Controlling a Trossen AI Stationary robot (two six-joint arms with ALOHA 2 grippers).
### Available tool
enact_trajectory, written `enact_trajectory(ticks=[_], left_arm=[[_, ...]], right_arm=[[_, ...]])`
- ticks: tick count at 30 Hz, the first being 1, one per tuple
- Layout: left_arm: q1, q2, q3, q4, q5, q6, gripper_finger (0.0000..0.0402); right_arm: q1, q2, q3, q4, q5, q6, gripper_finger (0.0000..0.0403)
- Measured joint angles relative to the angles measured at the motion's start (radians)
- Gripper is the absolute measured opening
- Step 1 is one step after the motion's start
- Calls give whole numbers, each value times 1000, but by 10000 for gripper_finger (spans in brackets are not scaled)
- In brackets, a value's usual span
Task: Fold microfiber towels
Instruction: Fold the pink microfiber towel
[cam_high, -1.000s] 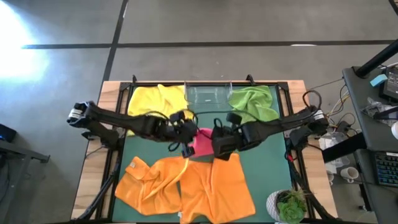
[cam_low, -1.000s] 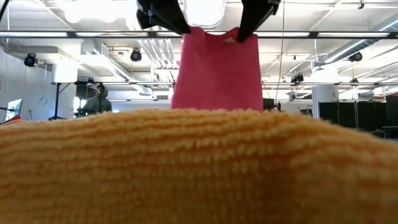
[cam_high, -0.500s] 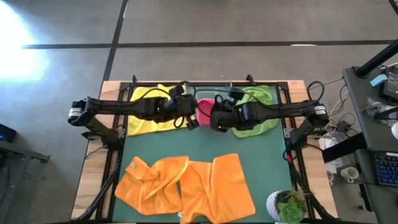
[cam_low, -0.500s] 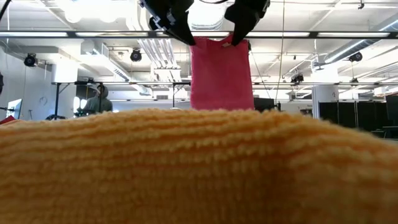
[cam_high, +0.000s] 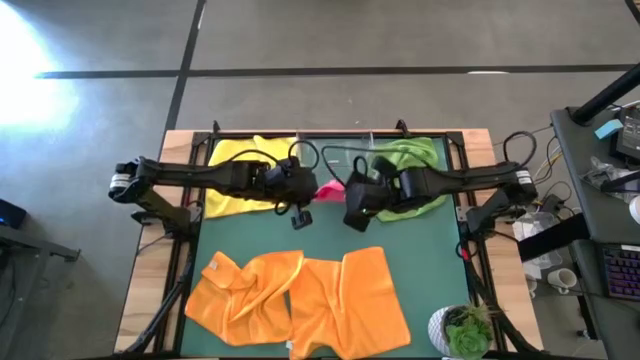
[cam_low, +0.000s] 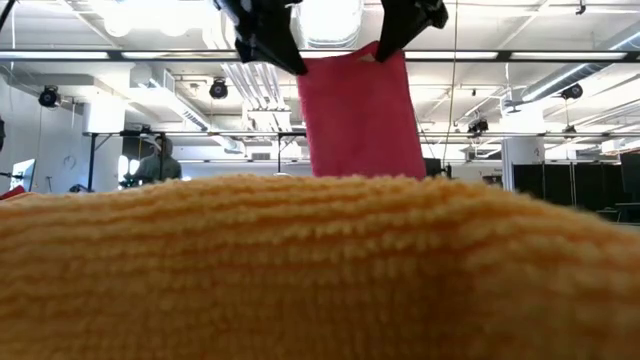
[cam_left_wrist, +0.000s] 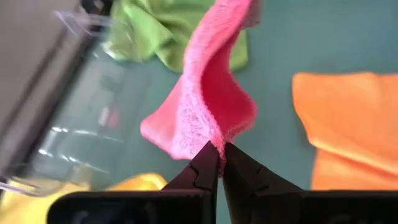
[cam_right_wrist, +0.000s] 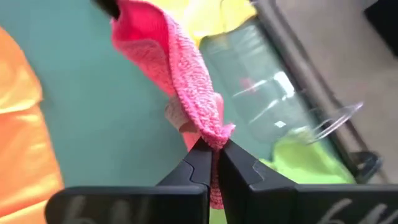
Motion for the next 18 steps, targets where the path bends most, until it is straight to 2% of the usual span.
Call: enact_trajectory(ticks=[4, 9, 16, 18], left_arm=[[-18, 0, -3, -41, 49, -21, 1], [-28, 0, -48, -62, 161, -113, 1], [-60, 7, -121, -31, 185, -133, 1], [-64, 13, -143, 27, 184, -135, 1]], right_arm=[[43, 39, -5, -2, -6, 81, 8], [89, 80, -8, -35, -7, 210, 8], [153, 122, -47, -35, -29, 365, 8], [161, 134, -71, -43, -30, 408, 8]])
